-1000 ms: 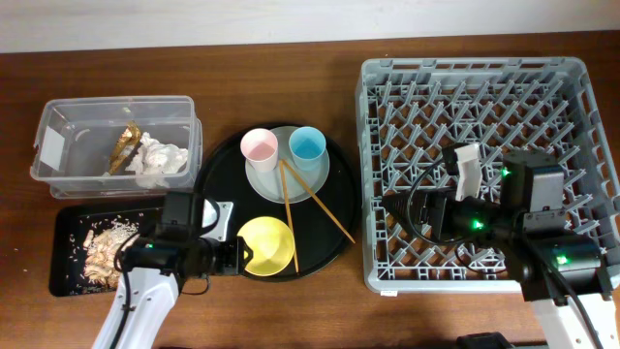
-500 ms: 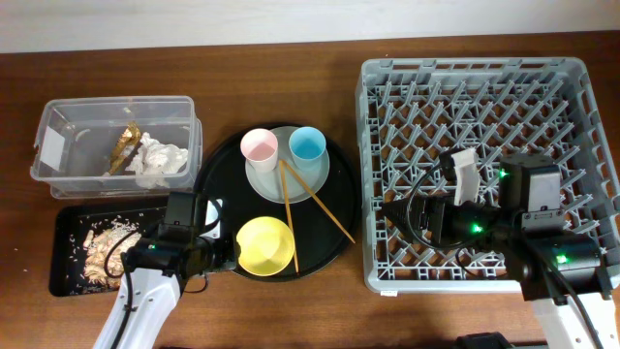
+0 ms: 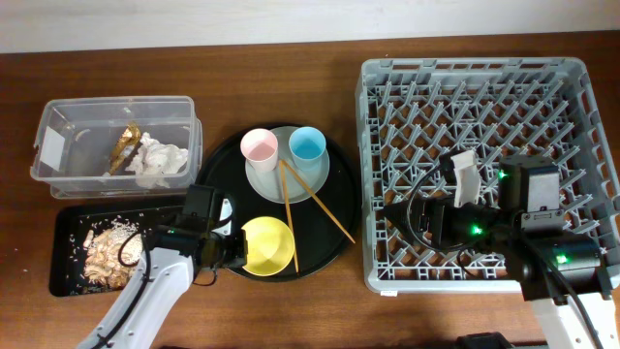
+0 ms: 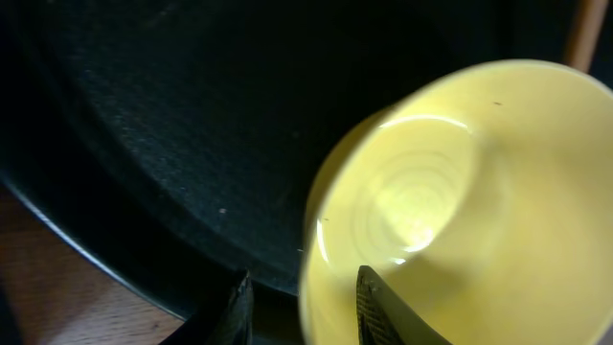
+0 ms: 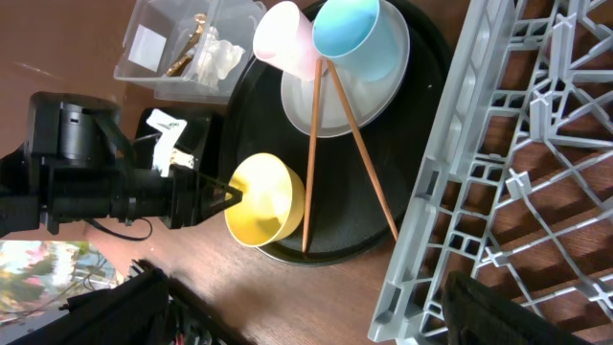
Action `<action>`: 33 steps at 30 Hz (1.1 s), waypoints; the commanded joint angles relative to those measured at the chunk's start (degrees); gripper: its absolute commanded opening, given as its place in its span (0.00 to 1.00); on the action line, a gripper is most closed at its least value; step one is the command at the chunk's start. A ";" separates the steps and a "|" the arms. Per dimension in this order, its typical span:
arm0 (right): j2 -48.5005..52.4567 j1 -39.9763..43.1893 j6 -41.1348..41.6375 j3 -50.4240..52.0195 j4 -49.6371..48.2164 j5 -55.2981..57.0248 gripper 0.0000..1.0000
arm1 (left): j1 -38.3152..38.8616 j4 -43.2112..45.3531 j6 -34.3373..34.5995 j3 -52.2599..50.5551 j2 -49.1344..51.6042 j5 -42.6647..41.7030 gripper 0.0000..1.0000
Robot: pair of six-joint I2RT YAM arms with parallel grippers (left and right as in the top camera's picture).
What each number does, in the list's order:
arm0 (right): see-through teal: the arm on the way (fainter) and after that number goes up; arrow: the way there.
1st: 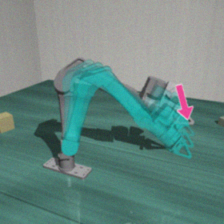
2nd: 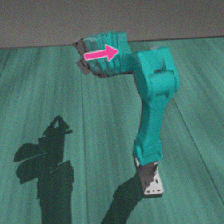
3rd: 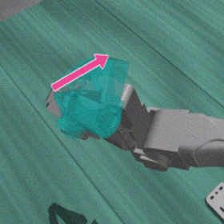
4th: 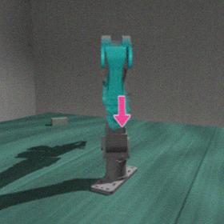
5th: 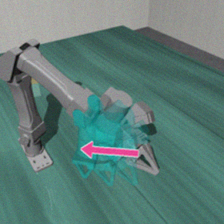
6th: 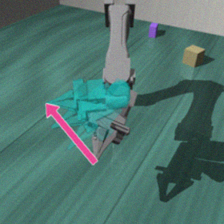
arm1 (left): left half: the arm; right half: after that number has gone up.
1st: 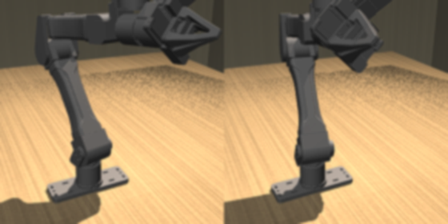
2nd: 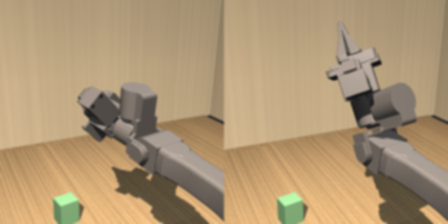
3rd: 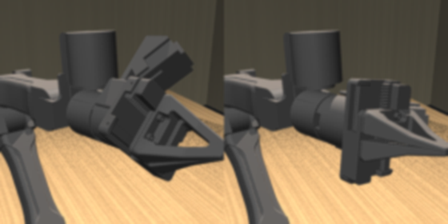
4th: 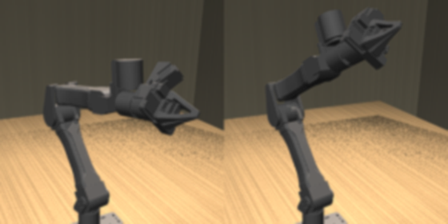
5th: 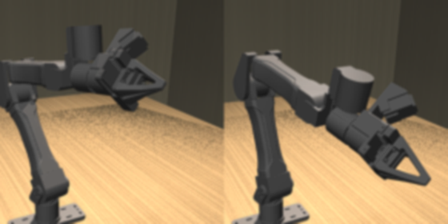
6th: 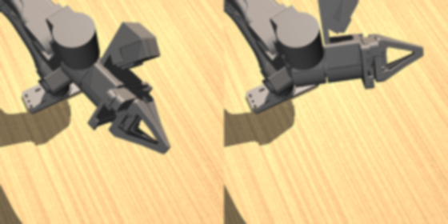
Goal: Sort waste into correct bins and load items into the dishwasher rack
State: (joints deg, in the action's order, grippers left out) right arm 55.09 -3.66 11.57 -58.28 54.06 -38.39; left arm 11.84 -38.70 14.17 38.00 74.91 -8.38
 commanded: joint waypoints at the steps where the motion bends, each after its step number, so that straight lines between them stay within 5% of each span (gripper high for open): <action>1: 0.02 0.28 -0.81 -0.87 0.26 0.87 0.92 | 0.11 0.17 0.59 -0.42 0.52 3.63 0.35; 13: 4.20 -13.46 -2.10 -0.87 -0.68 15.30 0.90 | 0.09 -2.56 0.85 8.87 0.50 18.38 0.34; 21: 15.54 -25.40 2.99 -0.87 -10.64 24.00 0.83 | -4.79 -2.32 1.27 11.98 0.48 23.23 0.42; 26: 24.37 -33.09 7.43 -0.87 -18.43 28.92 0.72 | -11.41 -3.15 1.25 15.61 0.17 12.57 0.55; 29: 29.77 -37.07 8.63 -0.87 -24.46 31.69 0.63 | -13.70 -3.50 1.25 16.22 0.17 4.96 0.99; 33: 35.23 -40.59 11.82 -0.87 -30.99 36.22 0.61 | -13.88 -4.33 1.25 16.20 0.20 3.63 0.99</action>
State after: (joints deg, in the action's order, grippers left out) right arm 87.09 -41.85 19.79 -58.33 26.04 -7.92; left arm -1.80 -42.83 15.38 53.30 75.13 -0.03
